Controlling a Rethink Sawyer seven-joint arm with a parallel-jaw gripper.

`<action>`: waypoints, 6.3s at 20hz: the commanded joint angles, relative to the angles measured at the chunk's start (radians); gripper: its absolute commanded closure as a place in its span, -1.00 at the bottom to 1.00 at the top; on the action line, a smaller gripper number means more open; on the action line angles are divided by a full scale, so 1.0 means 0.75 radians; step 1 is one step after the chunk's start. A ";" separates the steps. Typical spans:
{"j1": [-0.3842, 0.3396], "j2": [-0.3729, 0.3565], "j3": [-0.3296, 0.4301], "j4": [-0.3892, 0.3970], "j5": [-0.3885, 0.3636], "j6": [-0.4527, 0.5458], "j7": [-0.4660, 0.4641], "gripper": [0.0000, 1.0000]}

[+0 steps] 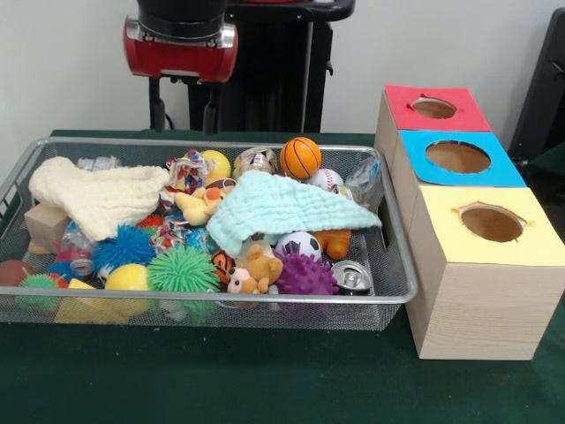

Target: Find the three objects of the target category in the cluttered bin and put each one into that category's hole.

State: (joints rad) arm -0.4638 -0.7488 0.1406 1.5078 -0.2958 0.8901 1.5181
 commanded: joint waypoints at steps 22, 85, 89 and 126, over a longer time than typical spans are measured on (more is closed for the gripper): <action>0.312 0.042 -0.092 0.350 0.002 -0.480 0.392 -1.00; 0.015 0.063 0.386 0.810 0.347 -0.846 0.377 -1.00; -0.003 -0.060 0.453 0.875 0.407 -0.749 0.408 -1.00; 0.105 -0.080 0.100 0.832 0.303 -0.672 0.297 -1.00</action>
State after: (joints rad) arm -0.3246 -0.8012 0.2360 2.1379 -0.0279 0.2822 1.6940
